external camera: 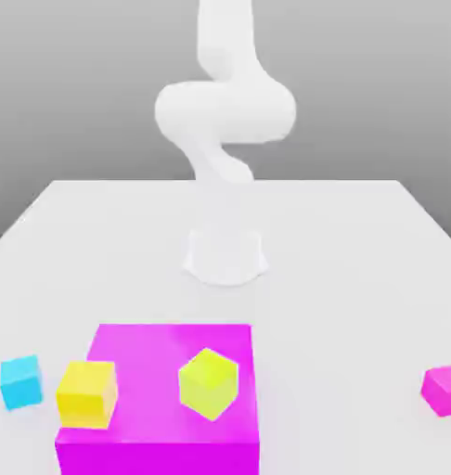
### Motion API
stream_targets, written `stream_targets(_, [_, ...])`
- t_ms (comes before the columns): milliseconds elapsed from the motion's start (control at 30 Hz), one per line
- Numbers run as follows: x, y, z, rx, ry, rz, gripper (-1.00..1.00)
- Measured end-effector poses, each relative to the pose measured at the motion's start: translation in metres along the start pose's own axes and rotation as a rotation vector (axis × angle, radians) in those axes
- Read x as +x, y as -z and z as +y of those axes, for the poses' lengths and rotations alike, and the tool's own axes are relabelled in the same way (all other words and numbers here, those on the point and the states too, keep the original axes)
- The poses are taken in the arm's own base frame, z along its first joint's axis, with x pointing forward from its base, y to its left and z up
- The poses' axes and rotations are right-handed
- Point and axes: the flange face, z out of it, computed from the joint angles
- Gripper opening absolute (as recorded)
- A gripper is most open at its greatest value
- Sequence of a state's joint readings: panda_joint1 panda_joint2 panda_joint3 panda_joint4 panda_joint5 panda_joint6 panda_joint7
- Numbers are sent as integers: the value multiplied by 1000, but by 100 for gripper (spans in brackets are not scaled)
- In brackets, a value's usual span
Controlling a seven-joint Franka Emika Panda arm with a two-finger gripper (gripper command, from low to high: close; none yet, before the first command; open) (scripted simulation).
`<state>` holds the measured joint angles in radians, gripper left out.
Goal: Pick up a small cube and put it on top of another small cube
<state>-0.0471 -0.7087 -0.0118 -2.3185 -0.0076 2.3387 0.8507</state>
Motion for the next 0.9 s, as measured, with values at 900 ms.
stream_targets(900, [-10, -366, 431, -748, -1040, -129, 0])
